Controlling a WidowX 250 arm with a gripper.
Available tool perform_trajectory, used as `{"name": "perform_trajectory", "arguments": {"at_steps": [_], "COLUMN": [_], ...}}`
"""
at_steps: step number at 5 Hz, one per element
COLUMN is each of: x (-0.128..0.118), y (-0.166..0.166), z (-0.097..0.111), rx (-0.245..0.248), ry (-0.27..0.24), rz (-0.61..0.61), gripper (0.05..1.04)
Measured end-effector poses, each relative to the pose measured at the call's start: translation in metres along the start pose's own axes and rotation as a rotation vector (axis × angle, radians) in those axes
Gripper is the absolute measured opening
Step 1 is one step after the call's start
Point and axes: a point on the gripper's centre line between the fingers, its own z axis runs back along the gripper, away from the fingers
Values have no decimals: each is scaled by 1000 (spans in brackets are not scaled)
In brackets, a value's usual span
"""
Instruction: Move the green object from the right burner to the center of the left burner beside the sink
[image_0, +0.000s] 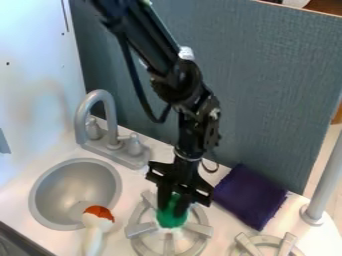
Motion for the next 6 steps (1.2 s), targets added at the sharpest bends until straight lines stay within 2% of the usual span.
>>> {"name": "perform_trajectory", "arguments": {"at_steps": [1, 2, 3, 4, 6], "x": [3, 2, 3, 4, 10], "y": [-5, 4, 16, 19, 12], "z": [-8, -7, -17, -16, -22], "rx": [18, 46, 90, 98, 1], "ry": [43, 60, 104, 99, 61], "rz": [-30, -25, 6, 24, 23], "gripper": [389, 389, 389, 389, 389]}}
